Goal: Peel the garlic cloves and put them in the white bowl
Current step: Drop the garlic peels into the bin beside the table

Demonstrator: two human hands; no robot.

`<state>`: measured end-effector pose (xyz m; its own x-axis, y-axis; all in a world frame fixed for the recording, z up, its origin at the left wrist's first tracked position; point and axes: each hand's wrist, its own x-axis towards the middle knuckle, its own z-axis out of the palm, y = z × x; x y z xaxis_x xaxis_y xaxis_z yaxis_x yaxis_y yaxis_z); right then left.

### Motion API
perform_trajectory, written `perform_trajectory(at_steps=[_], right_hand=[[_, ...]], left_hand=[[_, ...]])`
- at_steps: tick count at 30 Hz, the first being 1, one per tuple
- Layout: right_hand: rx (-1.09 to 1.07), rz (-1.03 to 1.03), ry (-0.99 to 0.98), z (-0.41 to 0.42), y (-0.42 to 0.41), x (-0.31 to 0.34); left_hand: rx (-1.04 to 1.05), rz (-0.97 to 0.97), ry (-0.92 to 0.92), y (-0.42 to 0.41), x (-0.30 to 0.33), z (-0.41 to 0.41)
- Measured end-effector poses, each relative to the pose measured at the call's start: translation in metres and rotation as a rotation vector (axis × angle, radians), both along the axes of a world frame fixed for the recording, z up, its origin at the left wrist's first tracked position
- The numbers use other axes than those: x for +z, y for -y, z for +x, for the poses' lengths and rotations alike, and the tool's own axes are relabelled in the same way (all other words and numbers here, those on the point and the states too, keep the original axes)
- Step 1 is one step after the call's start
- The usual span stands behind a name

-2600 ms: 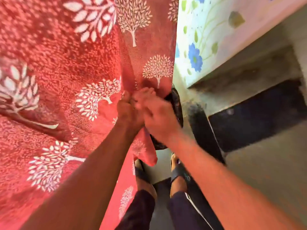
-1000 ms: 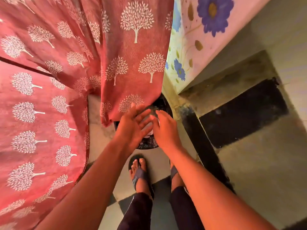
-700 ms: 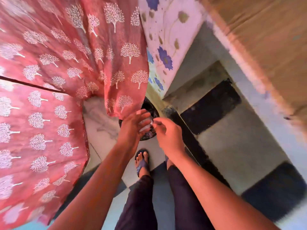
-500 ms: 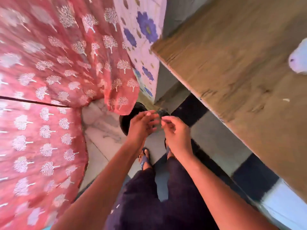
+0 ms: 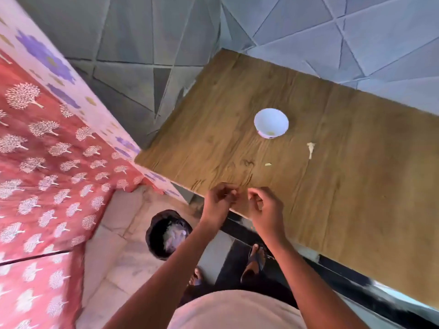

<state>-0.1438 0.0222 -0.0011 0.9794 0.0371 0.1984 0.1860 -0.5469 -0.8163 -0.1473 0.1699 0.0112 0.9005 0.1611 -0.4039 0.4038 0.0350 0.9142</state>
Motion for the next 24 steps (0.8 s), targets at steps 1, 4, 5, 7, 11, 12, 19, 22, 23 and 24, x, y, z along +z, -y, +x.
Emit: perform_trajectory(at_steps=[1,4,5,7,11,12,19,22,23,24], right_hand=[[-0.001,-0.022,0.012,0.009,0.015,-0.002],[0.007,-0.144,0.039,0.037,0.054,-0.014],[0.009,-0.191,0.038,0.047,0.067,-0.02],[0.035,-0.282,0.023,0.063,0.085,-0.029],[0.131,-0.378,0.082,0.082,0.112,-0.045],[0.156,-0.376,0.106,0.082,0.115,-0.046],[0.143,-0.247,0.155,0.084,0.125,-0.056],[0.137,-0.255,0.148,0.084,0.125,-0.057],[0.137,-0.255,0.145,0.084,0.124,-0.056],[0.135,-0.252,0.139,0.084,0.123,-0.054]], left_hand=[[-0.031,0.107,0.033,0.013,-0.002,0.014],[-0.088,0.395,0.13,0.048,-0.008,0.053],[-0.084,0.459,0.16,0.06,-0.01,0.066],[-0.096,0.577,0.224,0.077,-0.015,0.088],[-0.216,0.849,0.236,0.091,-0.033,0.117],[-0.237,0.884,0.234,0.092,-0.032,0.119],[-0.009,0.891,0.443,0.09,0.003,0.165],[-0.061,1.001,0.407,0.086,0.019,0.206],[-0.134,1.062,0.367,0.086,0.021,0.217],[-0.22,1.132,0.313,0.087,0.022,0.225]])
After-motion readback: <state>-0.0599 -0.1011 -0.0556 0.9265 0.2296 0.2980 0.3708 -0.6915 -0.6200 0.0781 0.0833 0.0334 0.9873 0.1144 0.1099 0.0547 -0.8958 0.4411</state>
